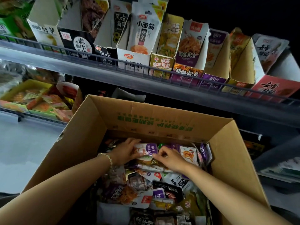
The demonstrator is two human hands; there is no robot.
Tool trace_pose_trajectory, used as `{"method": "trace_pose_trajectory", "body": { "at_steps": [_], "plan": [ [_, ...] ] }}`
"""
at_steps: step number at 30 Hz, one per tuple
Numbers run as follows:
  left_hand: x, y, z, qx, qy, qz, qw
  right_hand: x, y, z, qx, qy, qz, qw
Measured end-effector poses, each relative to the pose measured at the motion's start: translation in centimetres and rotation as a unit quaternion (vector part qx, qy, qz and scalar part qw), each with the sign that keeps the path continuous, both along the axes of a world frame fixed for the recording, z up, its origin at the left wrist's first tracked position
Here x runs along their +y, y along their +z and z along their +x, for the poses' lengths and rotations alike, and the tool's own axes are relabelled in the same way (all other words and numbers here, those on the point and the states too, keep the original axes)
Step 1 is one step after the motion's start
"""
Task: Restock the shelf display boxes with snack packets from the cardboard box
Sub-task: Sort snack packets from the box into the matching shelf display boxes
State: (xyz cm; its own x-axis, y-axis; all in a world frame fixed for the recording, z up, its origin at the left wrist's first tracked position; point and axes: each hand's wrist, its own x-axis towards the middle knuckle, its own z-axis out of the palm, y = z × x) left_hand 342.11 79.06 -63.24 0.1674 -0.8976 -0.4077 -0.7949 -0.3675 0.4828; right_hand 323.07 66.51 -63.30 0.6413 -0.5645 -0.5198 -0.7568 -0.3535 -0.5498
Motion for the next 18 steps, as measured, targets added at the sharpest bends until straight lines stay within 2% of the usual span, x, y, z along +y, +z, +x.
{"method": "trace_pose_trajectory", "body": {
  "at_steps": [4,8,12,13,15,16,18],
  "plan": [
    [-0.9,-0.5,1.0,-0.039,-0.007,0.039,0.998,0.9,-0.2,0.5,-0.043,-0.004,-0.004,0.999],
    [-1.1,-0.5,1.6,-0.089,-0.04,0.05,0.994,0.8,-0.3,0.8,-0.036,-0.029,0.023,0.999],
    [0.0,-0.6,2.1,0.007,-0.039,0.055,0.998,0.8,-0.2,0.7,-0.013,0.01,0.039,0.999],
    [0.3,-0.4,2.1,-0.007,-0.052,0.059,0.997,1.0,0.0,0.6,0.006,0.036,0.03,0.999],
    [0.5,-0.1,1.6,-0.099,-0.098,0.076,0.987,1.2,0.6,0.4,0.051,0.077,0.001,0.996],
    [0.5,0.0,1.2,-0.146,-0.125,0.068,0.979,1.3,0.5,0.4,0.063,0.085,-0.006,0.994],
    [0.4,0.6,0.2,-0.182,-0.154,0.026,0.971,1.4,0.8,0.4,0.061,0.089,-0.011,0.994]
  ]
}}
